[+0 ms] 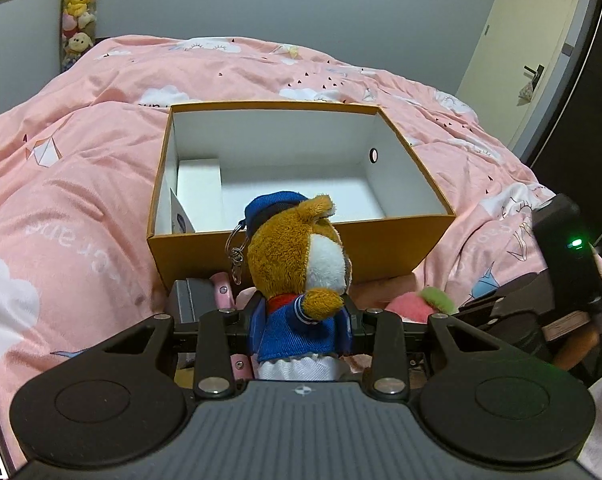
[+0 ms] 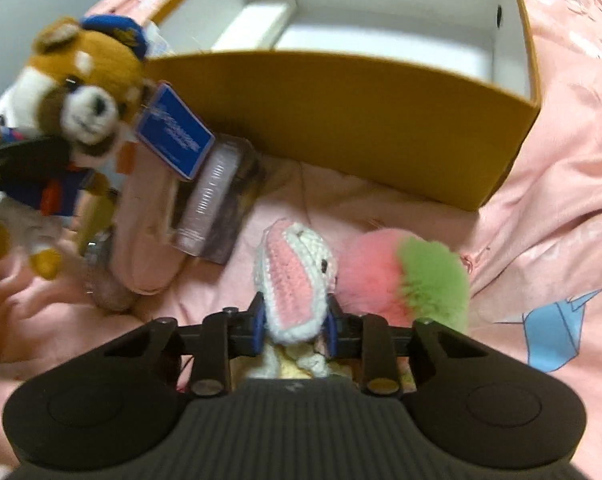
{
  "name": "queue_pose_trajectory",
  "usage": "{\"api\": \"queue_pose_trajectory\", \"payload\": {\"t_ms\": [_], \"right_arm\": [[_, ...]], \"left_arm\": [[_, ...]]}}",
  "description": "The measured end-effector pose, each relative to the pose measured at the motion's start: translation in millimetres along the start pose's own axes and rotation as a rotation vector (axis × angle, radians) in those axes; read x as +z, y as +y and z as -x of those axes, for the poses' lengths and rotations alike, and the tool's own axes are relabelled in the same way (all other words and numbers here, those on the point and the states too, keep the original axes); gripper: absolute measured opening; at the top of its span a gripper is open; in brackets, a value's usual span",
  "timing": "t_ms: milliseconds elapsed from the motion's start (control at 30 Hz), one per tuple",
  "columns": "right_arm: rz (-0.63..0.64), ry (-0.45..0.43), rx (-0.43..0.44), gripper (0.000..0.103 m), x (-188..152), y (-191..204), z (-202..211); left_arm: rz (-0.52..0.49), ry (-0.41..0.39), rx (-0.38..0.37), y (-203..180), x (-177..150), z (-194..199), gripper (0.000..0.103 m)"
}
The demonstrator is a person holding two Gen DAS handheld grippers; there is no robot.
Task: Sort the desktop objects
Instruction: 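Grasp the white crocheted bunny with the right gripper while the left lifts the bear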
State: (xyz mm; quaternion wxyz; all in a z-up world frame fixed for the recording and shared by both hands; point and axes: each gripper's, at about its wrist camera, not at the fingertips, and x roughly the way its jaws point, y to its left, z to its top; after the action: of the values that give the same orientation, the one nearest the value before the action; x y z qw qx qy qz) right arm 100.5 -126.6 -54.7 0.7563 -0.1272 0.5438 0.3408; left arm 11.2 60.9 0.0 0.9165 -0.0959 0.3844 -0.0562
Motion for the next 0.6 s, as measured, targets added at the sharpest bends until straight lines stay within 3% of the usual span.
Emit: {"api": "queue_pose_trajectory", "payload": {"t_ms": [100, 200, 267, 600], "right_arm": [[0.014, -0.054, 0.039, 0.024, 1, 3, 19], [0.009, -0.135, 0.11, 0.008, 10, -1, 43], [0.008, -0.191, 0.15, 0.006, 16, -2, 61], [-0.003, -0.354, 0.156, 0.005, 31, -4, 106]], "left_arm": [[-0.009, -0.01, 0.006, -2, 4, 2, 0.041], [-0.018, -0.021, 0.008, -6, 10, 4, 0.041], [-0.029, -0.035, 0.004, -9, 14, 6, 0.041], [-0.068, -0.097, 0.018, -16, 39, 14, 0.041]]}}
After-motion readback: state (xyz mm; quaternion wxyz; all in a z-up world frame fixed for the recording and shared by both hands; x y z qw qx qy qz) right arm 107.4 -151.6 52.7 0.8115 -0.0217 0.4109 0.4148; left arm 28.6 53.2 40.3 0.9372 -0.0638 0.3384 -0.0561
